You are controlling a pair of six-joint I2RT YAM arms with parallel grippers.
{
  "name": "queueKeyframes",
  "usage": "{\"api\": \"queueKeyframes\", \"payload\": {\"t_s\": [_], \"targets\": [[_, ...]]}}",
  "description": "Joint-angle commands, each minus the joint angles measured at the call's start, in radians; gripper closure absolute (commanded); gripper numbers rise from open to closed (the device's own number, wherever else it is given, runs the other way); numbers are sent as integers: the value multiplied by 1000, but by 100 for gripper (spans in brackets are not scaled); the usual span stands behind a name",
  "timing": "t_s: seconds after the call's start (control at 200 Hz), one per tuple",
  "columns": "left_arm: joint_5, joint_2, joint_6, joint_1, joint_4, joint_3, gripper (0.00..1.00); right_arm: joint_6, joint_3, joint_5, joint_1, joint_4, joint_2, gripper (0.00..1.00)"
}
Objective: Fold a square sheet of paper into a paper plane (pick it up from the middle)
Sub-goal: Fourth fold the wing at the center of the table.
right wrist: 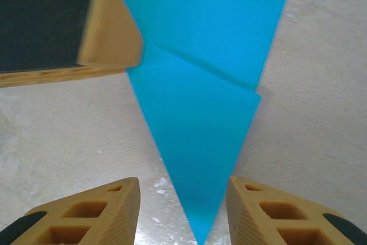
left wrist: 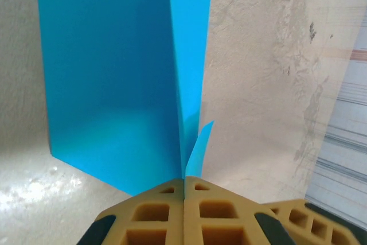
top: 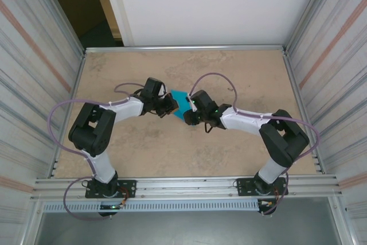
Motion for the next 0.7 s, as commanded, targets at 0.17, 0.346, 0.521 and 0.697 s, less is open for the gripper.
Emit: {"api": "queueKeyframes", "payload": {"t_s": [0.17, 0.346, 0.521, 0.697], "targets": [[-71, -40, -67, -15, -94, 35, 96, -70, 34, 61, 38, 55, 95, 62], [-68, -34, -74, -15, -97, 36, 96, -73, 41, 51, 40, 65, 121, 63], [-66, -33, -79, -14, -97, 38, 96, -75, 49, 64, 41, 65, 142, 63], [-64, -32, -80, -14, -103, 40, 96, -82, 48, 82, 42, 63, 149, 69]]}}
